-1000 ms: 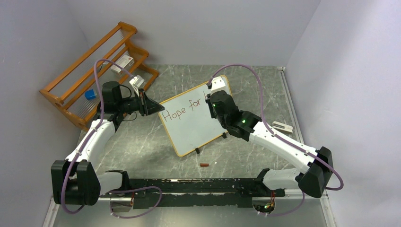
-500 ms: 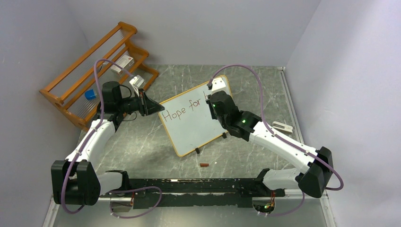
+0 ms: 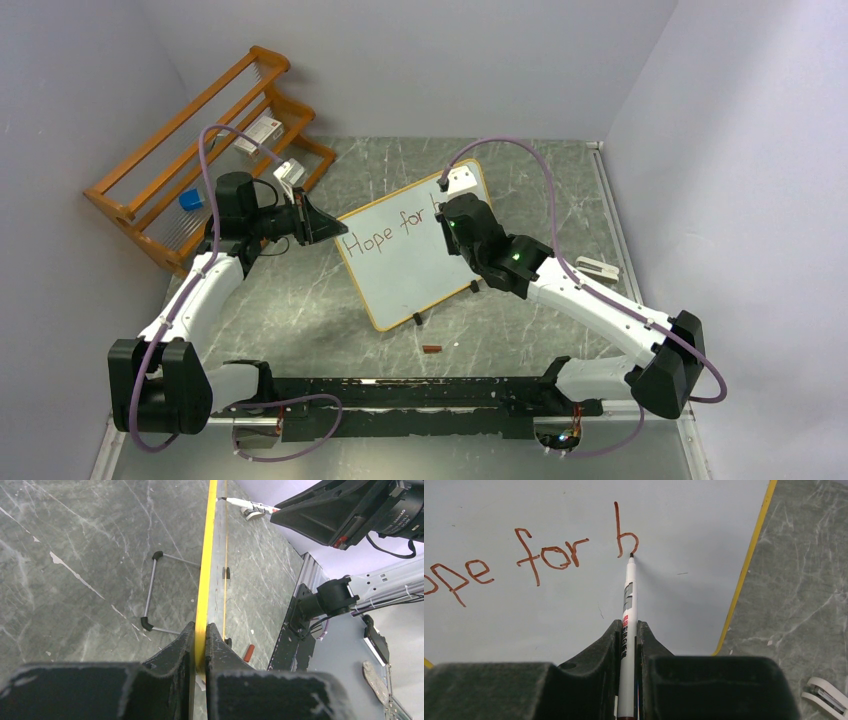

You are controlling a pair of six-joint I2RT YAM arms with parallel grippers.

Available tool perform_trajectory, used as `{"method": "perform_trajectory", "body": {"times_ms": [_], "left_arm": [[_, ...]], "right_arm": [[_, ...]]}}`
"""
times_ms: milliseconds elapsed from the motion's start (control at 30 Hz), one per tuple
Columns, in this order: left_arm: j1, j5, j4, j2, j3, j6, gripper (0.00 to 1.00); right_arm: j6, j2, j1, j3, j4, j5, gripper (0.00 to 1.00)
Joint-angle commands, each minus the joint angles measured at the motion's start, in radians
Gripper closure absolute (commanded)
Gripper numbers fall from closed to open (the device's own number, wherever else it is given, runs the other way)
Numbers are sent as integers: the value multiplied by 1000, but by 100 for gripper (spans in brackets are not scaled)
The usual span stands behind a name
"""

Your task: Write a sentence on the whiteboard

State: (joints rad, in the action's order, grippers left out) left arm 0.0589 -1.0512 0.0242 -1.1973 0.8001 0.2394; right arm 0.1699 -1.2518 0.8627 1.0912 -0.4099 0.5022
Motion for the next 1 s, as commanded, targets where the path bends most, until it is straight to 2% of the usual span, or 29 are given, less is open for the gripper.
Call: {"method": "perform_trajectory", "body": {"times_ms": [0,967], "left_arm": [[18,50,82,-33,-22,-66,95],[18,56,87,-31,-21,-69,95]], "right_arm": [[15,9,-8,2,-1,-48,100],[10,33,-2,22,6,-57,100]]}}
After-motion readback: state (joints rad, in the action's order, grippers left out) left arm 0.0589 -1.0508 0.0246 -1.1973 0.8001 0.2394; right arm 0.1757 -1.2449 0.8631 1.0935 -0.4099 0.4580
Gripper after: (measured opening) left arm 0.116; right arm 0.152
